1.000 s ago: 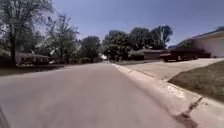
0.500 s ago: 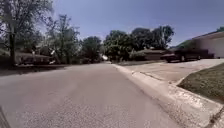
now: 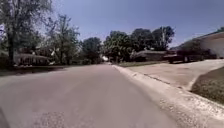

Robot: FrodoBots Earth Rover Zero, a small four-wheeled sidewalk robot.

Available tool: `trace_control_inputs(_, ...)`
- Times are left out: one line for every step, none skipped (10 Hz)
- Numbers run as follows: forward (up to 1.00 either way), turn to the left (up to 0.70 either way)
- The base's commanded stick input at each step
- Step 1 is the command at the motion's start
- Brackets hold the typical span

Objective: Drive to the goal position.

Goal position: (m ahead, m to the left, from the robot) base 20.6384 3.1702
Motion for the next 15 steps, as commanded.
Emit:
trace_control_inputs(0.70,0.00)
trace_control_inputs(0.70,0.00)
trace_control_inputs(0.70,0.00)
trace_control_inputs(0.70,0.00)
trace_control_inputs(0.70,0.00)
trace_control_inputs(0.70,0.00)
trace_control_inputs(0.70,0.00)
trace_control_inputs(0.70,0.00)
trace_control_inputs(0.70,0.00)
trace_control_inputs(0.70,0.00)
trace_control_inputs(0.70,0.00)
trace_control_inputs(0.70,0.00)
trace_control_inputs(0.70,0.00)
trace_control_inputs(0.70,0.00)
trace_control_inputs(0.70,0.00)
